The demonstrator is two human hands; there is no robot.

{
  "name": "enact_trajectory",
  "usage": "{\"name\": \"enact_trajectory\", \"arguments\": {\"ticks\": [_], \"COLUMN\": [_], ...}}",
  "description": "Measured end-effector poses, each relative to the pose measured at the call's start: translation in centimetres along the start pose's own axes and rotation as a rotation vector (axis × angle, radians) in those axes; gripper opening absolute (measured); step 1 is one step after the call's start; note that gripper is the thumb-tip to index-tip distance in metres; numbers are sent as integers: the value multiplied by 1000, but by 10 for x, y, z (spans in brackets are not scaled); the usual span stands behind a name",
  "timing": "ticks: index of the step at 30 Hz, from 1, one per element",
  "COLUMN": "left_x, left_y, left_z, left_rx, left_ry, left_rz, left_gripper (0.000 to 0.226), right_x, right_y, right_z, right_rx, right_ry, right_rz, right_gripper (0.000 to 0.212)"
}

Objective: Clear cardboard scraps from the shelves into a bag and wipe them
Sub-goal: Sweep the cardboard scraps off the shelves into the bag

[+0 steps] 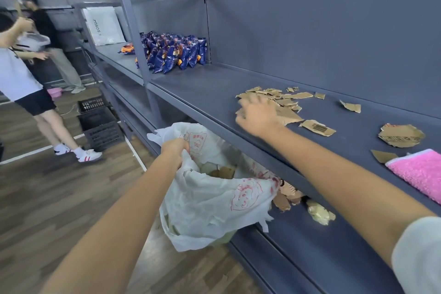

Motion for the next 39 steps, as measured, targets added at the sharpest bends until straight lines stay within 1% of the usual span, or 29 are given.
{"name": "enact_trajectory", "arguments": {"ticks": [3,5,7,10,13,15,16,20,24,26,28,30,33,39], "left_x": [0,1,1,1,1,2,2,1,1,0,-1,-1,-2,-1], "left_y": [-2,-2,-2,3,6,7,7,11,10,9,9,9,6,7], "left_z": [1,2,2,2,3,4,5,4,3,5,5,5,4,4], "left_rx": [-1,-2,-14,-34,-46,-45,-42,-19,-17,-11,-11,1,9,15], "left_ry": [40,56,85,102,166,197,208,171,90,87,95,64,32,35], "left_rz": [0,-5,7,28,43,31,24,-1,-16,-12,-15,-17,-17,-30], "left_gripper": [20,19,13,22,23,16,11,19,17,12,19,22,17,18], "right_x": [2,7,14,28,48,59,62,64,62,62,61,59,57,51], "right_y": [22,34,43,51,52,51,50,46,35,29,23,17,8,-18], "right_z": [45,67,77,78,66,57,54,51,44,40,38,35,28,12], "right_rx": [202,296,362,407,368,316,296,269,251,238,222,209,182,113], "right_ry": [8,20,71,112,151,117,94,55,34,31,21,5,0,5], "right_rz": [-121,-203,-269,-348,-438,-467,-466,-454,-445,-440,-420,-409,-413,-394], "right_gripper": [58,63,66,67,70,70,69,66,63,59,56,55,54,51]}}
Point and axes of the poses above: each hand's wrist, its own y-axis towards the middle knuckle, its own x-axis out of the palm, z = x × y, the point moved 6 cm from there along y, towards the middle knuckle, and after that the axes turned 4 degrees about x, right-handed, at the moved point
